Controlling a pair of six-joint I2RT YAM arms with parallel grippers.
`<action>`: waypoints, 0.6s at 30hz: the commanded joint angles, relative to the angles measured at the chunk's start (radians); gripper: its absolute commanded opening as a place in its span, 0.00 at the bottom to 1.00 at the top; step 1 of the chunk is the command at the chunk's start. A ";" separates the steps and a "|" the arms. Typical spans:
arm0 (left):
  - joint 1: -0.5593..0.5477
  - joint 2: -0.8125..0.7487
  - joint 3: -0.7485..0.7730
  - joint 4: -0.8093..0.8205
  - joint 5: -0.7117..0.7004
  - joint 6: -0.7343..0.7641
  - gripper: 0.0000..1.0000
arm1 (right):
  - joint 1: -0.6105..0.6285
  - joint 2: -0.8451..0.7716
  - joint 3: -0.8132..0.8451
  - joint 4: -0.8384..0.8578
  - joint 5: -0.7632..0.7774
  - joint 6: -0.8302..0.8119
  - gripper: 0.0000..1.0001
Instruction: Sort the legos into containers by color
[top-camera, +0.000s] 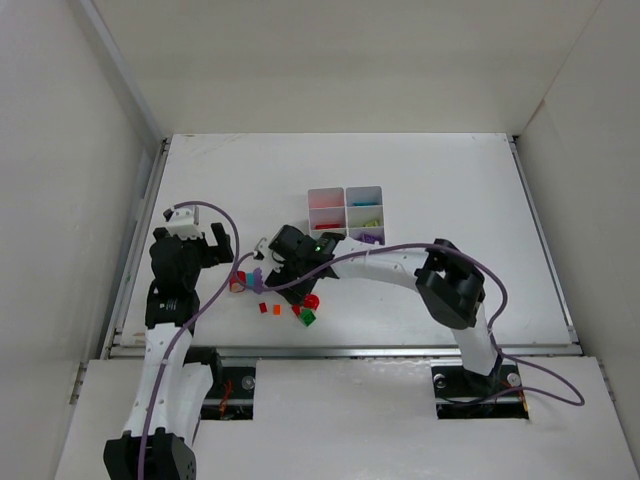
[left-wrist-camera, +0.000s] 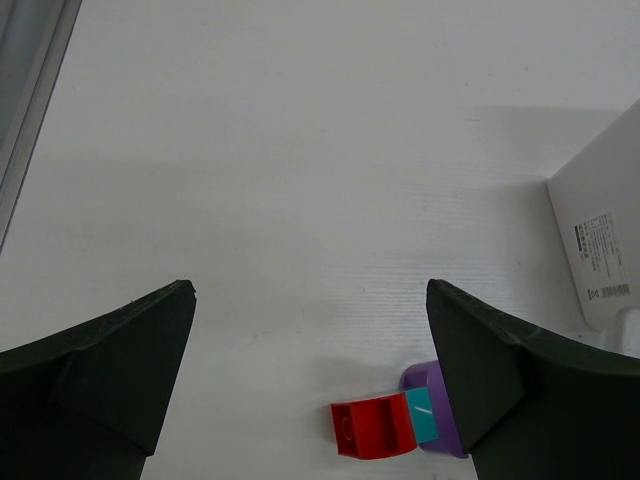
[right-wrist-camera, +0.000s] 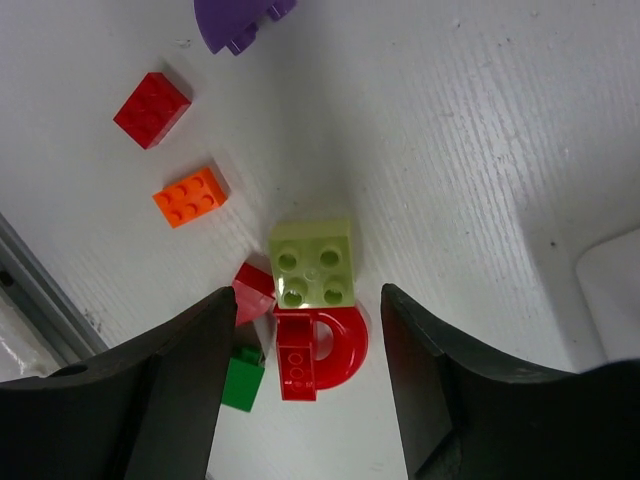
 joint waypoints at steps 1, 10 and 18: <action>0.002 -0.024 0.032 0.028 0.007 0.004 1.00 | 0.019 0.016 0.056 0.035 0.054 0.010 0.65; 0.002 -0.024 0.023 0.028 0.007 0.004 1.00 | 0.019 0.073 0.085 0.035 0.085 0.029 0.59; 0.002 -0.024 0.023 0.028 0.007 0.004 1.00 | 0.019 0.084 0.085 0.045 0.135 0.057 0.16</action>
